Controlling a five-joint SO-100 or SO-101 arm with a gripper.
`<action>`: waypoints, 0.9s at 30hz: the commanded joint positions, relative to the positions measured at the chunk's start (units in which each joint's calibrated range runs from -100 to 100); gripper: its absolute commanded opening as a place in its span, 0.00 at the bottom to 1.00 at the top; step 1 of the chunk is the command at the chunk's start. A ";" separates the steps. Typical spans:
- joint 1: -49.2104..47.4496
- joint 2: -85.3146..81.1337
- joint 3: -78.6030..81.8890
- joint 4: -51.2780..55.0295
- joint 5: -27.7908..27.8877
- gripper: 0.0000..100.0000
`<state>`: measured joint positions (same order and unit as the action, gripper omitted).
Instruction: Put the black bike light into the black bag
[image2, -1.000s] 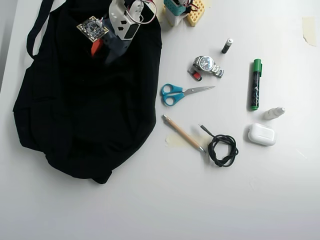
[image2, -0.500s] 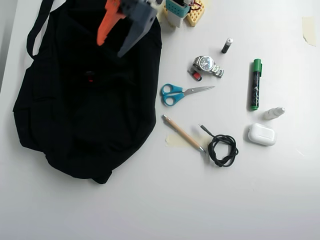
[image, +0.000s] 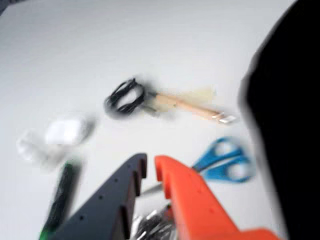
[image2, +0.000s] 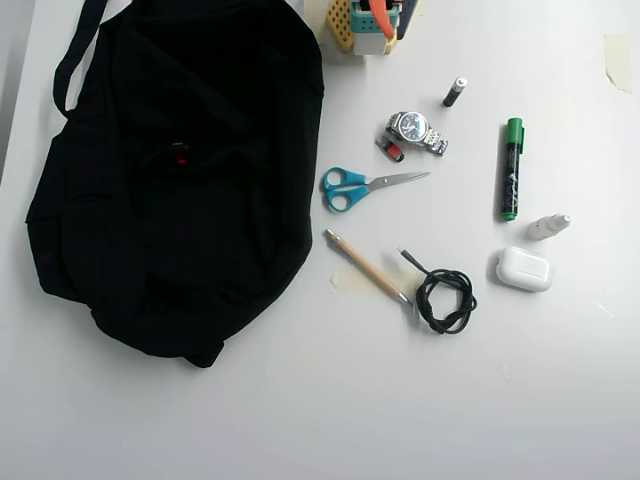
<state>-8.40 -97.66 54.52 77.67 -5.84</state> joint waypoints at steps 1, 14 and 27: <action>-3.86 -1.42 9.00 -8.85 0.02 0.02; -10.00 -0.09 45.03 -32.80 0.28 0.02; 1.07 -1.09 44.76 -13.76 1.80 0.02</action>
<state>-8.84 -98.08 98.29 61.99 -5.40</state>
